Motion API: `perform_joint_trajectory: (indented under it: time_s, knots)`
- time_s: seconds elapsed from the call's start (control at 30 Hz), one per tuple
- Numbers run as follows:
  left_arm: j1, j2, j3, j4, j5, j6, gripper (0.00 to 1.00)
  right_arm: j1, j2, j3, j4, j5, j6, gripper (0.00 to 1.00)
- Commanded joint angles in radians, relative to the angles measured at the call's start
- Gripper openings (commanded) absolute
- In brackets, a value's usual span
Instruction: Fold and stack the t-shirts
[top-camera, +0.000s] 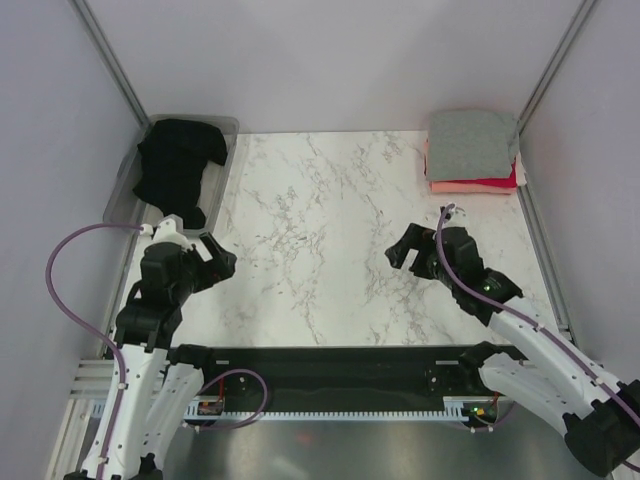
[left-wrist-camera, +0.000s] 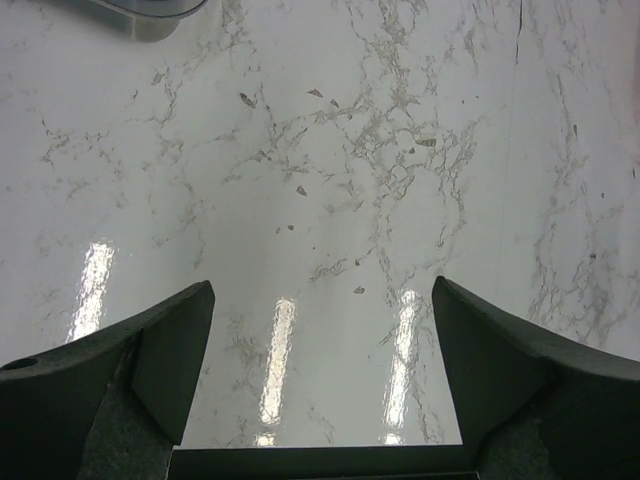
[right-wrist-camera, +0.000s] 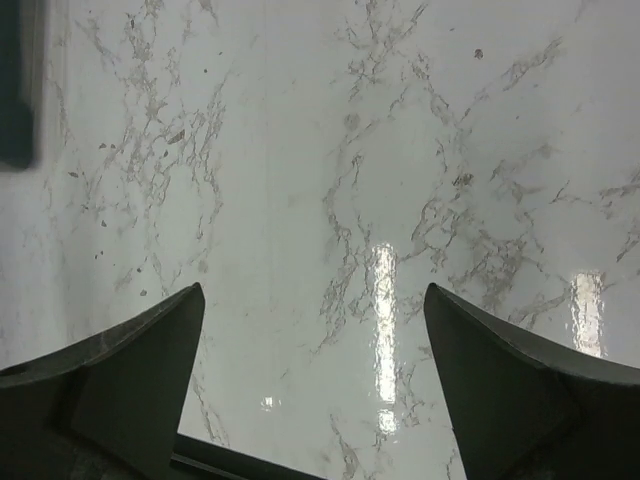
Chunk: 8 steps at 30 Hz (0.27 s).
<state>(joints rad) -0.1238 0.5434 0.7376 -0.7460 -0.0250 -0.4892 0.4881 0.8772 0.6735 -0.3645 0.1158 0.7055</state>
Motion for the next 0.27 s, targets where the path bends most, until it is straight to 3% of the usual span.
perform_joint_trajectory:
  time_s: [0.0, 0.23]
  knots:
    - [0.006, 0.007, 0.009, 0.036, -0.023, -0.009, 0.97, 0.059, -0.076, -0.032, 0.049, 0.079, 0.071, 0.98]
    - [0.006, 0.018, 0.011, 0.031, -0.035, -0.014, 0.97, 0.110, -0.167, -0.291, 0.330, -0.033, 0.142, 0.98]
